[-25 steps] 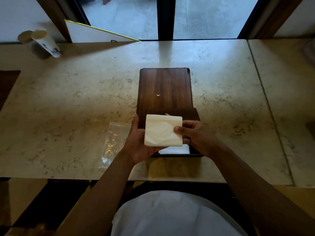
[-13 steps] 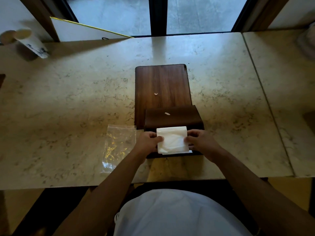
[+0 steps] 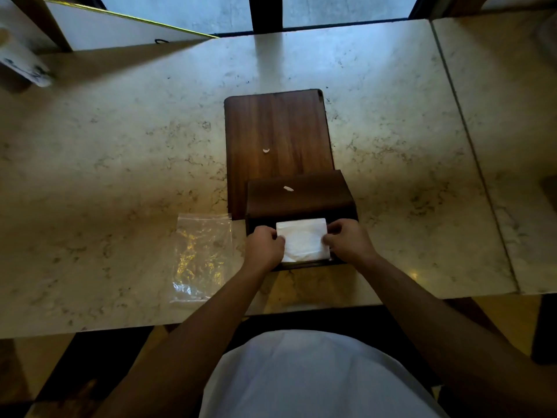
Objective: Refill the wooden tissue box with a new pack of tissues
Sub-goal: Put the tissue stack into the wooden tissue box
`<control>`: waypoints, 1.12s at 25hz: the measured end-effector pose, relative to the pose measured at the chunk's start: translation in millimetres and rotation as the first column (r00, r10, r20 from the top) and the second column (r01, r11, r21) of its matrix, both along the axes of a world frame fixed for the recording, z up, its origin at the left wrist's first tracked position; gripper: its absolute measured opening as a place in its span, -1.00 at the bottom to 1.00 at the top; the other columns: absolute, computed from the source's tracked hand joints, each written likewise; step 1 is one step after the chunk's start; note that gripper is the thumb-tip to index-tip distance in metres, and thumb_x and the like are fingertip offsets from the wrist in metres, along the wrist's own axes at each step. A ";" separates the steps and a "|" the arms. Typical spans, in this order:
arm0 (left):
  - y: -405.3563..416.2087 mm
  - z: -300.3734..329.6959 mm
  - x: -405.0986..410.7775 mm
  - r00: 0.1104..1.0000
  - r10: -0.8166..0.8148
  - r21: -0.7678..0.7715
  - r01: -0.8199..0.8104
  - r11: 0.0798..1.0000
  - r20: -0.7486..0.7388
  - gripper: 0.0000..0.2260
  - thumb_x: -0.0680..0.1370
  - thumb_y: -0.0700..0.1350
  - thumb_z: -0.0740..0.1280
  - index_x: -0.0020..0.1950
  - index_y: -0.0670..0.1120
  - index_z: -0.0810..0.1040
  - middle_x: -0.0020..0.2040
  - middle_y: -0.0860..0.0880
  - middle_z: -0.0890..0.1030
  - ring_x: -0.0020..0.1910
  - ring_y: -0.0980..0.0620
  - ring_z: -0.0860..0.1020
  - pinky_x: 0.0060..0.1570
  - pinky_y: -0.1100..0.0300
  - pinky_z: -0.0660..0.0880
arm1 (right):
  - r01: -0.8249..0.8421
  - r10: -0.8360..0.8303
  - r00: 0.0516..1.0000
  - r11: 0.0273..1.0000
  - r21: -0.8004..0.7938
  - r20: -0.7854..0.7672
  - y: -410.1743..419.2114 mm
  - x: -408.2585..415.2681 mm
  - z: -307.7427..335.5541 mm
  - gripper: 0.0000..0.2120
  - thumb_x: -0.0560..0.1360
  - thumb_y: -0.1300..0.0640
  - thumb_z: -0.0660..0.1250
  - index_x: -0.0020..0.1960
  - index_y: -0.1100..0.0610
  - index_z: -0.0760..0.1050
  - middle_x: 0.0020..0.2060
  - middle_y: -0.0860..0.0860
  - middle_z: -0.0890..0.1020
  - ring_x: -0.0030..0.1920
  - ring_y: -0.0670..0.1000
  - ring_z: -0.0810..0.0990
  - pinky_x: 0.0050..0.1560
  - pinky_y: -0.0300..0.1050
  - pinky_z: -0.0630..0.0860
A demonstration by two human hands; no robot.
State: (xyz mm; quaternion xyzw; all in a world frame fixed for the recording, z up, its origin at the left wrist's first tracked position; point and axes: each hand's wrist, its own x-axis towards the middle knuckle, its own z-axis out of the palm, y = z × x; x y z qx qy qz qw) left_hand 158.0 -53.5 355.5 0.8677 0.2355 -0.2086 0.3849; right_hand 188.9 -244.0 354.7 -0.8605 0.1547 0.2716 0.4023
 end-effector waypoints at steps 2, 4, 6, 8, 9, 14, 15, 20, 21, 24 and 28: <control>-2.2 -3.3 0.1 1.000 0.010 0.029 -0.010 1.000 -0.005 -0.80 0.57 -0.15 0.34 -0.14 -0.23 0.68 -0.22 -0.16 0.68 -0.23 -0.08 0.61 -0.31 0.19 0.39 | -0.011 0.012 1.000 0.999 -0.045 0.018 -0.2 0.9 -3.1 -0.74 0.47 0.21 0.42 0.15 0.18 0.61 -0.04 0.09 0.66 -0.11 0.11 0.67 -0.15 0.14 0.70; -3.1 -5.4 -0.3 1.000 0.016 0.057 -0.016 0.998 -0.005 -0.80 0.56 -0.13 0.37 -0.12 -0.23 0.68 -0.21 -0.17 0.68 -0.20 -0.09 0.63 -0.24 0.16 0.49 | -0.030 0.033 0.999 0.995 -0.095 0.032 0.6 0.3 -5.8 -0.73 0.46 0.19 0.43 0.15 0.17 0.58 -0.01 0.10 0.65 -0.07 0.11 0.66 -0.09 0.12 0.68; -5.0 -8.2 0.9 1.000 0.022 0.081 -0.021 0.996 -0.006 -0.80 0.56 -0.10 0.39 -0.12 -0.23 0.67 -0.23 -0.14 0.66 -0.20 -0.09 0.62 -0.19 0.13 0.52 | -0.044 0.048 0.998 0.991 -0.128 0.034 0.6 0.4 -8.4 -0.72 0.45 0.19 0.43 0.15 0.17 0.55 0.01 0.11 0.65 -0.02 0.12 0.64 -0.02 0.12 0.65; -7.3 -9.3 0.4 1.000 0.012 0.109 -0.013 0.994 0.005 -0.80 0.55 -0.09 0.40 -0.20 -0.20 0.62 -0.33 -0.08 0.59 -0.26 -0.07 0.58 -0.25 0.17 0.42 | -0.050 0.056 0.998 0.988 -0.145 0.035 0.7 -0.4 -9.6 -0.76 0.45 0.18 0.42 0.11 0.15 0.53 -0.01 0.10 0.64 -0.04 0.11 0.63 -0.02 0.10 0.64; -8.8 -9.3 0.2 1.000 0.013 0.117 -0.014 0.993 0.011 -0.80 0.55 -0.10 0.40 -0.22 -0.19 0.60 -0.35 -0.05 0.56 -0.28 -0.06 0.57 -0.27 0.19 0.38 | -0.056 0.062 0.997 0.986 -0.156 0.039 0.7 -0.4 -10.1 -0.78 0.45 0.18 0.42 0.08 0.14 0.53 -0.03 0.09 0.64 -0.05 0.10 0.63 -0.05 0.05 0.62; -11.1 -10.0 -3.1 0.999 0.011 0.150 -0.016 0.989 0.032 -0.80 0.55 -0.10 0.41 -0.17 -0.21 0.61 -0.27 -0.12 0.62 -0.28 -0.04 0.56 -0.30 0.16 0.40 | -0.146 0.170 0.982 0.961 -0.234 0.087 3.8 -2.7 -9.7 -0.81 0.49 0.16 0.40 0.07 0.17 0.50 -0.08 0.11 0.64 -0.07 0.11 0.61 -0.09 -0.01 0.57; -11.1 -10.1 -3.2 0.999 0.010 0.151 -0.015 0.988 0.032 -0.80 0.55 -0.09 0.41 -0.16 -0.22 0.61 -0.25 -0.13 0.63 -0.27 -0.05 0.57 -0.30 0.14 0.44 | -0.158 0.185 0.978 0.957 -0.245 0.092 4.2 -2.8 -8.8 -0.81 0.50 0.15 0.40 0.07 0.18 0.50 -0.08 0.12 0.64 -0.07 0.12 0.61 -0.09 0.00 0.57; -9.8 -3.4 0.5 0.999 0.041 0.076 -0.043 0.996 0.032 -0.69 0.57 -0.03 0.36 -0.18 -0.27 0.60 -0.25 -0.23 0.64 -0.27 -0.13 0.60 -0.31 0.11 0.42 | -0.196 0.242 0.960 0.938 -0.285 0.137 2.2 -0.1 2.9 -0.83 0.53 0.11 0.36 0.01 0.22 0.54 -0.14 0.12 0.64 -0.14 0.11 0.61 -0.12 0.00 0.59; -8.0 0.0 1.4 0.997 0.062 0.056 -0.064 0.996 0.045 -0.69 0.57 -0.03 0.35 -0.17 -0.27 0.61 -0.25 -0.22 0.64 -0.28 -0.11 0.60 -0.31 0.14 0.40 | -0.179 0.230 0.957 0.947 -0.268 0.174 1.3 1.4 6.4 -0.84 0.54 0.11 0.35 -0.02 0.21 0.55 -0.17 0.11 0.64 -0.18 0.09 0.61 -0.15 -0.02 0.58; 3.2 14.7 5.4 0.978 0.166 -0.007 -0.166 0.986 0.124 -0.78 0.58 -0.01 0.34 -0.13 -0.12 0.65 -0.25 -0.01 0.66 -0.29 0.07 0.59 -0.24 0.20 0.49 | -0.077 0.150 0.940 0.969 -0.236 0.308 -3.6 12.7 19.3 -0.87 0.55 0.09 0.34 -0.11 0.11 0.60 -0.28 0.00 0.64 -0.30 -0.03 0.60 -0.27 -0.14 0.52; 33.3 30.2 30.7 0.922 0.256 0.024 -0.274 0.961 0.291 -0.82 0.59 -0.03 0.32 -0.10 -0.07 0.65 -0.24 0.03 0.64 -0.25 0.09 0.61 -0.29 0.23 0.48 | 0.088 -0.022 0.928 0.983 -0.161 0.372 -13.3 50.6 30.1 -0.86 0.57 0.09 0.29 -0.08 0.09 0.61 -0.27 0.00 0.64 -0.29 -0.02 0.61 -0.28 -0.14 0.53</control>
